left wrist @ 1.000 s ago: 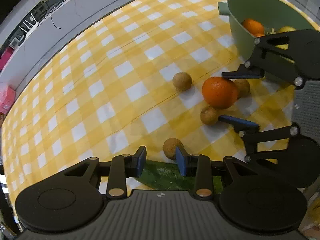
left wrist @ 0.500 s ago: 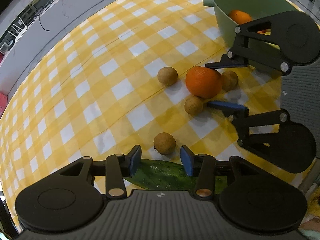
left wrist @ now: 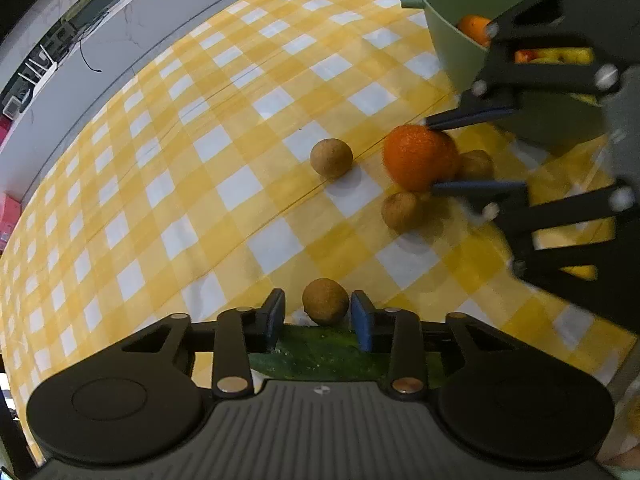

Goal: Organize fruits
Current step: 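Grasp a mandarin with the right tool while the left tool grasps a brown kiwi, then lift the mandarin and kiwi and carry both toward the green colander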

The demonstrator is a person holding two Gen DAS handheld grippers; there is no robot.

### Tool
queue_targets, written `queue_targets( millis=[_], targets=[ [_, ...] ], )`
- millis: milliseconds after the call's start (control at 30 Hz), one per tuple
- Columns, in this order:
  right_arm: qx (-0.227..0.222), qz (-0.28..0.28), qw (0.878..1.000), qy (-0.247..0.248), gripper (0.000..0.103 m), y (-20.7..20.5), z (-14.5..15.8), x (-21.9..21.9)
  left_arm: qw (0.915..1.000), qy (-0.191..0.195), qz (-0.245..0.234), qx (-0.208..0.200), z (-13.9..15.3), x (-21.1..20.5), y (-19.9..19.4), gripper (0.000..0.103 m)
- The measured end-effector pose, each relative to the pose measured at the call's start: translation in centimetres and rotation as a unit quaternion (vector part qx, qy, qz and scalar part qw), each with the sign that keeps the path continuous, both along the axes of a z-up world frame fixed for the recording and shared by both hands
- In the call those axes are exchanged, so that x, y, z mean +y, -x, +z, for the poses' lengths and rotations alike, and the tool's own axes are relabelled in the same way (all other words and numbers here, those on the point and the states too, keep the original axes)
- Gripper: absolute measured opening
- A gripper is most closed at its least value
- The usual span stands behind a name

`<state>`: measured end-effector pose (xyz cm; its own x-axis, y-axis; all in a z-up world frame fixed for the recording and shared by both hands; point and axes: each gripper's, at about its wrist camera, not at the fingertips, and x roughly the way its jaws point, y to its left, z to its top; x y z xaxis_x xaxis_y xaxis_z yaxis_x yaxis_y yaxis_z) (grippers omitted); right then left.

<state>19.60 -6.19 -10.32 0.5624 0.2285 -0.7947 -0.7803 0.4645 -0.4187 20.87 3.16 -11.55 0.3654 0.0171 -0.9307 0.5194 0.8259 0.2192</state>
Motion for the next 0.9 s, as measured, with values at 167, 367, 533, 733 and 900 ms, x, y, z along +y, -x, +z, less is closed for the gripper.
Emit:
queue_targets(
  millis=[167, 367, 533, 733, 900],
  targets=[
    [0.023, -0.014, 0.999, -0.016, 0.009, 0.5, 2.2, -1.1, 1.0000, -0.003, -0.001, -0.005, -0.2, 0.2, -0.1, 0.033],
    [0.069, -0.027, 0.996, -0.044, 0.006, 1.6, 3.7, -2.4, 0.9999, -0.008, -0.002, -0.012, -0.6, 0.2, -0.2, 0.029],
    [0.097, -0.048, 0.992, -0.070, 0.006, 2.3, 3.3, -4.1, 0.9998, -0.003, 0.007, -0.017, -0.5, 0.4, -0.2, 0.029],
    [0.124, -0.070, 0.986, -0.090, 0.007, 2.8, 1.6, -5.6, 0.9997, 0.004, 0.008, -0.024, -0.5, 0.6, -0.1, 0.029],
    [0.101, -0.066, 0.988, -0.094, 0.034, 2.8, 1.2, -5.6, 0.9996, 0.003, 0.003, -0.027, -0.6, 0.5, 0.0, 0.029]
  ],
)
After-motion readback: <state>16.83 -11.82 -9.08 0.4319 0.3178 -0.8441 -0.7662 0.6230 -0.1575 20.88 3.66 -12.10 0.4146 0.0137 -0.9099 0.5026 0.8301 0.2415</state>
